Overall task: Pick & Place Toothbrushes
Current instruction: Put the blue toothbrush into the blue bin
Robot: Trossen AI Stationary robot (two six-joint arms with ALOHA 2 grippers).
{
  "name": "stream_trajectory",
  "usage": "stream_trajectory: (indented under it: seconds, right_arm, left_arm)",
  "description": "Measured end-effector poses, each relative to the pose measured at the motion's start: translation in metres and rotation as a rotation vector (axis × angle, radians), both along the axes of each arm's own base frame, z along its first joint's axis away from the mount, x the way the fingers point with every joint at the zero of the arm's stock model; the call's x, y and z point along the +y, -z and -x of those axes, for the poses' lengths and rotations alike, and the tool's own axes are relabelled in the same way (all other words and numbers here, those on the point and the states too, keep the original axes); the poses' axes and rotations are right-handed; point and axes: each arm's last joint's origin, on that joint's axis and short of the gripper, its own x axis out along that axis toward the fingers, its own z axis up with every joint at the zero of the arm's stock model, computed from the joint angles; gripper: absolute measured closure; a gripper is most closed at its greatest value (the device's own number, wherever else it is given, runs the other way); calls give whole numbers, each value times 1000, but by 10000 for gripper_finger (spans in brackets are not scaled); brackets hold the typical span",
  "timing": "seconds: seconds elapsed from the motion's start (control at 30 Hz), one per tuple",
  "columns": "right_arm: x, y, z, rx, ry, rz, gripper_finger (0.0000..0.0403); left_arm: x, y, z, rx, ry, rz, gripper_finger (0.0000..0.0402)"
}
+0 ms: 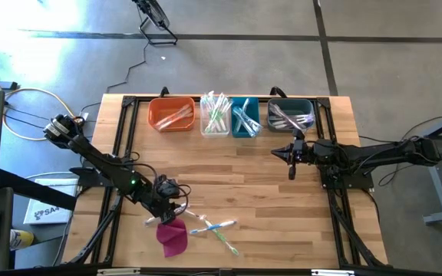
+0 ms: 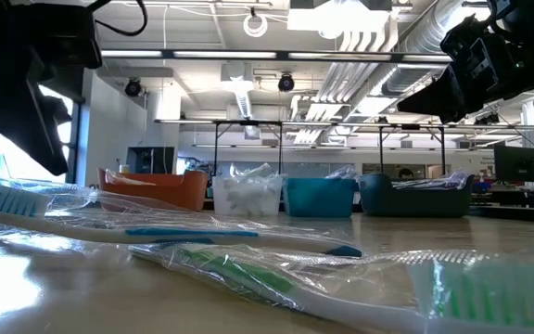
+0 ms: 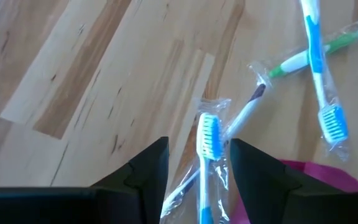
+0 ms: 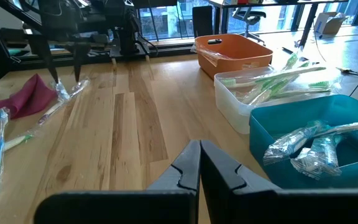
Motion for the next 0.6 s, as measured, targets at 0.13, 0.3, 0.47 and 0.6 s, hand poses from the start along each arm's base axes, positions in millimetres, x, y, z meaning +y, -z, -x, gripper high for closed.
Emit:
stream_trajectory:
  seconds: [0.13,0.3,0.47,0.6]
  right_arm:
    - [0,0,0,0,0,0,399]
    - [0,0,0,0,0,0,399]
    - [0,0,0,0,0,0,399]
    - [0,0,0,0,0,0,399]
  left_arm:
    - [0,3,0,-25,0,18,234]
    - [0,4,0,-20,0,14,234]
    - [0,4,0,-20,0,14,234]
    - [-4,13,-5,-15,7,3,234]
